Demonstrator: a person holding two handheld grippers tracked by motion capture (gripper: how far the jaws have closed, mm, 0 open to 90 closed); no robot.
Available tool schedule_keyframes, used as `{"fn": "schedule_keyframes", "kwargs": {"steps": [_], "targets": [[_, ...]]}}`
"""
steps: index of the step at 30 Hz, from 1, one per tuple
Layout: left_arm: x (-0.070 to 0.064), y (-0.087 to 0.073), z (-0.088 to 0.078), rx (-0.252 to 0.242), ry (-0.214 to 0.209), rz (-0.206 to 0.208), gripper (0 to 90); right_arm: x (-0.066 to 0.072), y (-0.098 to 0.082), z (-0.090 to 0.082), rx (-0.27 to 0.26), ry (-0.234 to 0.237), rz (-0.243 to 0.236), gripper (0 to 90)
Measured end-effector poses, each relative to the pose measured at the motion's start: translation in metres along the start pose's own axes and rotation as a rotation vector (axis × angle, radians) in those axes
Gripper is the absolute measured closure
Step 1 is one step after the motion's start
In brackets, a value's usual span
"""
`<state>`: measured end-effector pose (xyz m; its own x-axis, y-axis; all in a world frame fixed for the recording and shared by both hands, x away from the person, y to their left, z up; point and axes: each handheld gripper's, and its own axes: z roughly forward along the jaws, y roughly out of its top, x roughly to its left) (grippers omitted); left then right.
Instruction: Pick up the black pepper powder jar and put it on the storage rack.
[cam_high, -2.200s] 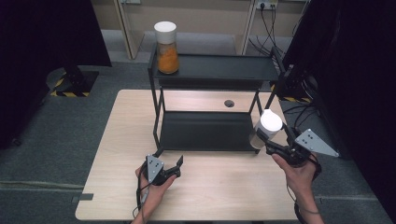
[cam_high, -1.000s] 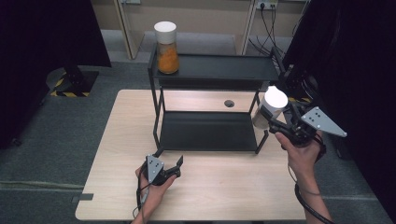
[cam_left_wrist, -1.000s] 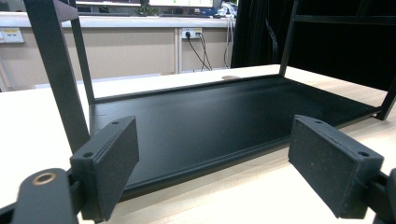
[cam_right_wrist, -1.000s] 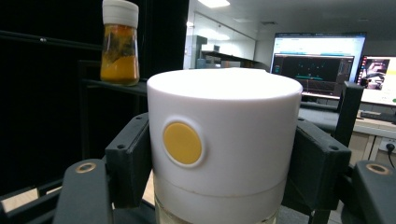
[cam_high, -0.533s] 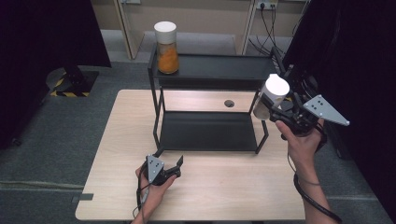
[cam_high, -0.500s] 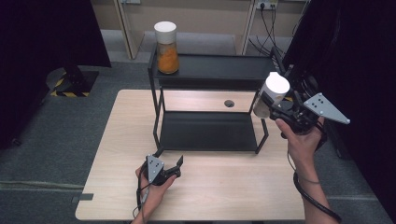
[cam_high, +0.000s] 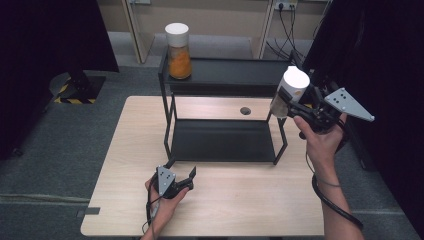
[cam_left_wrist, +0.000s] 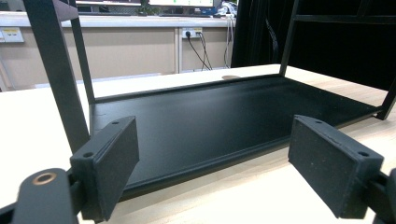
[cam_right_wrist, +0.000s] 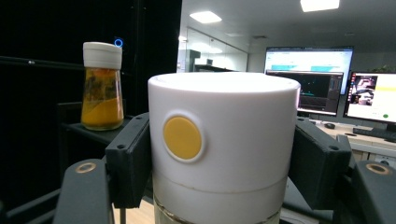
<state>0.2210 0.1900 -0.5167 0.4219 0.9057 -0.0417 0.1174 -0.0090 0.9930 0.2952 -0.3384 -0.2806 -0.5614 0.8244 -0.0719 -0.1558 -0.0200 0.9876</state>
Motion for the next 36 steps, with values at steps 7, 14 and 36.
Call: {"fn": "schedule_keyframes", "kwargs": {"steps": [7, 14, 36], "targets": [[0.000, 0.000, 0.000, 0.001, 0.000, 0.000, 15.8, -0.001, 0.010, 0.009, -0.009, -0.007, -0.003, 31.0], [0.000, 0.000, 0.000, 0.001, -0.001, 0.000, 15.9, -0.002, 0.017, 0.018, -0.011, -0.014, -0.001, 31.0], [0.000, 0.000, 0.000, 0.000, 0.001, 0.000, 15.9, -0.013, 0.041, 0.047, -0.003, -0.076, 0.011, 31.0]]}}
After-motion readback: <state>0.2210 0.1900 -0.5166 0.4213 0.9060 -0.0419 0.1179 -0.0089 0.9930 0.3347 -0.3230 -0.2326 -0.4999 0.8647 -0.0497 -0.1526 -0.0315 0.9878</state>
